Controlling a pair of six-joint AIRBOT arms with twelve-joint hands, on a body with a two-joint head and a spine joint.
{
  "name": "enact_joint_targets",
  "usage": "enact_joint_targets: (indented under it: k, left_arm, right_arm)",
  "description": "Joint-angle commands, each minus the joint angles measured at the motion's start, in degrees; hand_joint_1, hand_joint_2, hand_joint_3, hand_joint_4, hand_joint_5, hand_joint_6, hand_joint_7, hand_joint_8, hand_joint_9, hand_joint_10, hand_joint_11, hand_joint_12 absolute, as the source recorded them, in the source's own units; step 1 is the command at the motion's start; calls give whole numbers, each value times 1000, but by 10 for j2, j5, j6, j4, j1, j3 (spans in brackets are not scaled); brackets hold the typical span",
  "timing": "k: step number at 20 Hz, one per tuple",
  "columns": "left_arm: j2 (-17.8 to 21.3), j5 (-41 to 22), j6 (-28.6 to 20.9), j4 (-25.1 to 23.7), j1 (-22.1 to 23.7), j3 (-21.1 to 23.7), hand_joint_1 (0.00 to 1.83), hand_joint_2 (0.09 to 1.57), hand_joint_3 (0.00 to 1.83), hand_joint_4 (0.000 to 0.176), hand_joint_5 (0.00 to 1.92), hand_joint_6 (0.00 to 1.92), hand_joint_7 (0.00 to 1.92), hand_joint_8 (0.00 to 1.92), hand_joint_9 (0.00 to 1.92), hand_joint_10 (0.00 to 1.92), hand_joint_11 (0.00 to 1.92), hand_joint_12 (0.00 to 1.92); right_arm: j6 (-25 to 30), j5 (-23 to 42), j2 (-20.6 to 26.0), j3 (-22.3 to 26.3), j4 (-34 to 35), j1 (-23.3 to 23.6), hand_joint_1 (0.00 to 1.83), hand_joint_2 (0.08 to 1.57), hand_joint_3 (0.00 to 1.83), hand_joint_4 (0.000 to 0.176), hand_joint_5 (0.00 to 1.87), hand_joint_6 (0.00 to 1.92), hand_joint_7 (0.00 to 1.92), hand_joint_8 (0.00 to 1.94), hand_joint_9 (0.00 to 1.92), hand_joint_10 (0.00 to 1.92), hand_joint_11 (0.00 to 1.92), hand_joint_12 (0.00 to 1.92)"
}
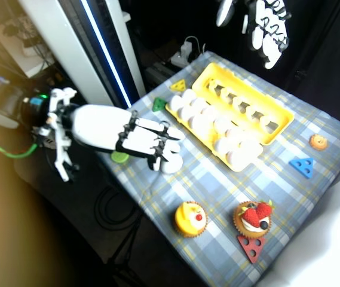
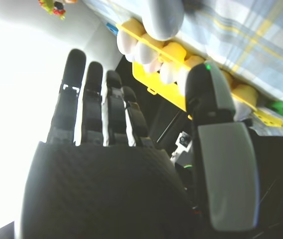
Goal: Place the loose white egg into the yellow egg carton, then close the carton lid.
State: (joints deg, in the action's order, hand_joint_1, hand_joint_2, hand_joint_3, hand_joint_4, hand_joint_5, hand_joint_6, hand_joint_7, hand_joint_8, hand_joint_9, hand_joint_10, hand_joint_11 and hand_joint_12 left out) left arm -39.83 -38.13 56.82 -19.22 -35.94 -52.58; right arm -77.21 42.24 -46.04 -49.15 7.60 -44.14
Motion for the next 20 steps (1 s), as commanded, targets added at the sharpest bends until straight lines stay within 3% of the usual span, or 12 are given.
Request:
enact_joint_targets:
  k: [1,3,6,8,10,11,12,13,14,15,18,20]
  left_arm:
    - [-2,-64,-3,18,8,-2,176,1439,1,22,78,0,48,0,65,6,0,732]
    - [-2,-64,-3,18,8,-3,177,1443,0,19,76,4,41,3,59,16,0,711]
    - [-3,-64,-3,18,8,-3,179,1442,0,27,68,3,20,2,34,1,0,549]
    - [-4,-64,-3,18,7,-3,201,1446,1,20,82,1,39,2,58,4,0,621]
    - [-4,-64,-3,18,7,-3,155,1473,3,28,27,0,1,0,17,4,0,396]
    - [-4,-64,-3,18,7,-4,184,1470,1,20,39,2,0,0,24,5,0,451]
    - [-4,-64,-3,18,7,-4,190,1469,0,18,53,3,7,1,33,6,0,564]
    - [-4,-64,-3,18,7,-4,214,1465,0,14,74,5,22,3,51,9,0,705]
    - [-4,-65,-3,18,7,-4,192,1466,0,13,79,3,28,2,63,8,0,799]
    - [-4,-65,-3,18,7,-4,185,1462,0,15,80,2,28,1,66,8,0,819]
    - [-4,-65,-3,18,6,-4,189,1464,0,18,67,0,20,1,69,7,0,809]
    - [-4,-66,-3,19,4,-5,190,1468,0,23,60,1,17,0,60,2,0,774]
  right_arm:
    - [-1,48,-5,-6,-1,10,797,1202,4,0,22,11,120,228,0,491,0,1323]
    - [-1,30,-24,-21,3,21,870,1184,0,0,103,88,208,125,16,532,0,1103]
    - [-1,10,-47,-41,11,33,941,1157,0,0,17,468,269,15,10,631,0,1300]
    - [-1,-1,-63,-53,16,39,987,1138,0,0,1,460,273,17,12,688,0,1408]
    - [-1,-10,-72,-62,20,43,1021,1124,0,0,59,355,343,33,82,922,0,1594]
    - [-1,-15,-78,-67,23,45,1065,1123,0,0,134,205,334,653,179,1323,0,1794]
    - [-1,-19,-82,-70,26,45,1108,1118,0,0,211,194,488,1324,556,1671,455,1896]
    - [-1,-25,-89,-76,28,46,1271,1184,12,0,238,409,716,1376,848,1758,866,1916]
    - [-1,-30,-93,-80,32,46,1292,1227,6,0,234,681,717,1422,749,1665,825,1920]
    - [-1,-33,-96,-83,32,47,1192,1282,4,0,444,1372,784,1423,766,1469,762,1830]
    - [-1,-35,-98,-87,33,51,1207,1269,3,0,627,1262,801,1572,1005,1528,1029,1798]
    - [-1,-35,-98,-89,33,60,1088,1268,2,0,706,1444,1025,1926,1282,1905,1396,1916]
